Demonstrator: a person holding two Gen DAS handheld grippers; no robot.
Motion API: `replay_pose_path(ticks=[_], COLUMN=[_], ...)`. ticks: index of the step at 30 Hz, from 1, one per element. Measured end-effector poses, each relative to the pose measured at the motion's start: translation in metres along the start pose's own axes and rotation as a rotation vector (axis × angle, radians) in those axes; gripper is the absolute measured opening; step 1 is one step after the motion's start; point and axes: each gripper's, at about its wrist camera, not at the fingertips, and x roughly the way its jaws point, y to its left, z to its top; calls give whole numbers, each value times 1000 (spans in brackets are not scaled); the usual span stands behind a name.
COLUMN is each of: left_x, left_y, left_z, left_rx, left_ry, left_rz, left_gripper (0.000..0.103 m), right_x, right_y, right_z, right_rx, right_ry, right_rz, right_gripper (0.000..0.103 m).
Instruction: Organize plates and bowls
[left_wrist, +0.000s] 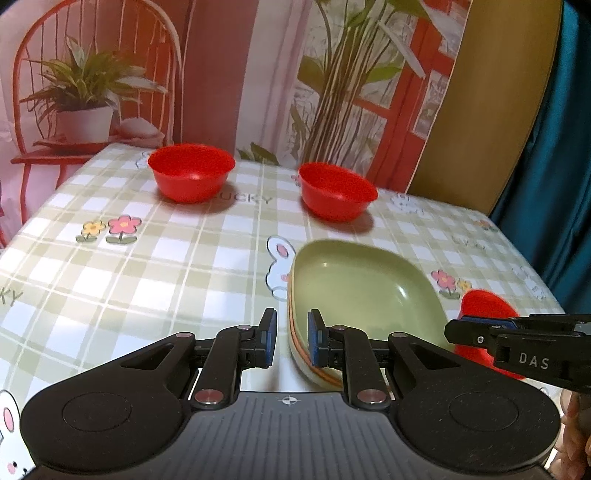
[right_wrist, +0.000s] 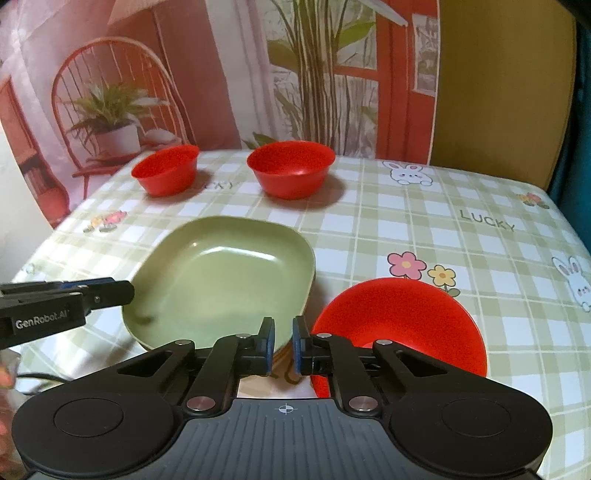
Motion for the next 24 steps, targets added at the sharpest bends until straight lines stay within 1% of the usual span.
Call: replay_pose_path(ticks=[2, 5, 8, 11, 17, 20, 24], left_x=[-3, -6, -13, -21, -33, -35, -34], left_y=[2, 7, 12, 20, 45, 65, 96], left_z=[5, 18, 34, 54, 88, 105, 118], left_rx=[-7, -14, -6, 17, 85, 92, 116], left_ry=[-10, -23, -57, -93, -118, -119, -108], left_rz=[-7, -12, -9, 9, 64, 108, 156], left_gripper=[19, 19, 19, 19, 19, 19, 19], right_x=[-4, -10, -16, -21, -20, -14, 2], right_y=[-2, -5, -10, -15, -15, -9, 8], right_z=[3, 12, 25, 40, 72, 86, 101], right_rx=[18, 31, 58, 88, 113, 130, 128], right_ry=[-17, -39, -65, -92, -130, -132, -121], right_rz=[14, 16, 25, 40, 79, 105, 132], right_gripper=[15, 16, 16, 16, 16, 17, 17])
